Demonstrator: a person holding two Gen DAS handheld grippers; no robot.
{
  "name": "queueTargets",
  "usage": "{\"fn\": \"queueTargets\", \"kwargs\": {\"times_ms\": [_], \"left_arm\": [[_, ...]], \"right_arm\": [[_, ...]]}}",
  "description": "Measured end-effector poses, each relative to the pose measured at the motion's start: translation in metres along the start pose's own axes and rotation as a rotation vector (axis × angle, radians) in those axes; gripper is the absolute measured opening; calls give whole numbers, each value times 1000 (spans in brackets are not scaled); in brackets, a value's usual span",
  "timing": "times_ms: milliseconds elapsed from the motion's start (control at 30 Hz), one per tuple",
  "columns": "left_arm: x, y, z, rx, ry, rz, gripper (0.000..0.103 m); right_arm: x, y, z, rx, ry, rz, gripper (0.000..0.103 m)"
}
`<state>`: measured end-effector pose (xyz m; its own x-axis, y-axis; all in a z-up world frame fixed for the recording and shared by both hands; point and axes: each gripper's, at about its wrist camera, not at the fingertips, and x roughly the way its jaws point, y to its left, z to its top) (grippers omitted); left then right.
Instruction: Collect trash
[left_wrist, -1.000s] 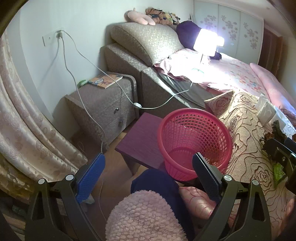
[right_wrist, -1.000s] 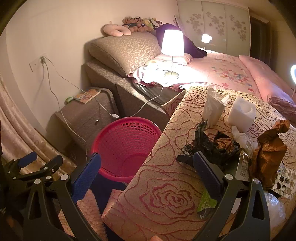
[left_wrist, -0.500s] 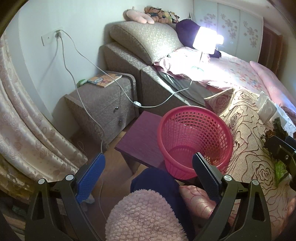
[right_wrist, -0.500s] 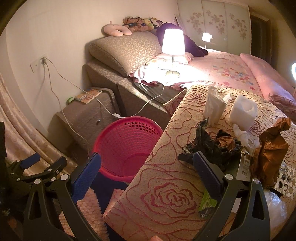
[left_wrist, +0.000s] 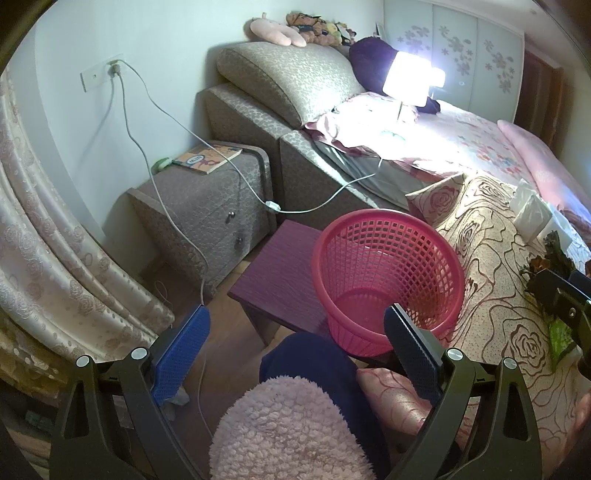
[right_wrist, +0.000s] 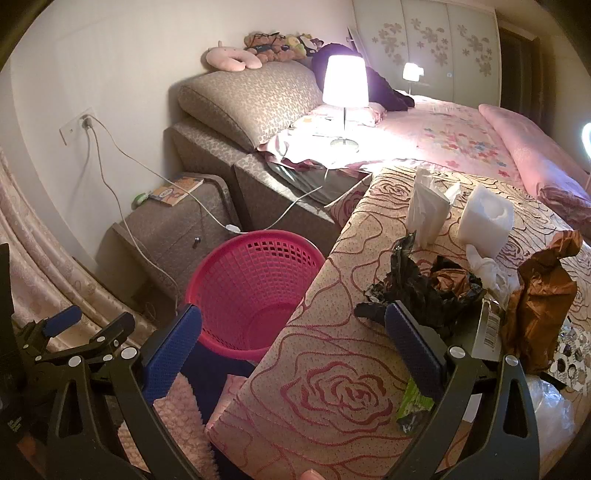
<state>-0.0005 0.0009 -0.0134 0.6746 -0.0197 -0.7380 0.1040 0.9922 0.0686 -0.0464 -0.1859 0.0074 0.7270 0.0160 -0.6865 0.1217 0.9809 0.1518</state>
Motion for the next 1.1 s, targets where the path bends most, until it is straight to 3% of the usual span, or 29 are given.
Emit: {"fn": "queueTargets", "kwargs": {"times_ms": [1100], "left_arm": [[1, -3, -4, 6, 5, -2, 91]], "right_arm": [[0, -6, -2, 10, 14, 1, 96]]}}
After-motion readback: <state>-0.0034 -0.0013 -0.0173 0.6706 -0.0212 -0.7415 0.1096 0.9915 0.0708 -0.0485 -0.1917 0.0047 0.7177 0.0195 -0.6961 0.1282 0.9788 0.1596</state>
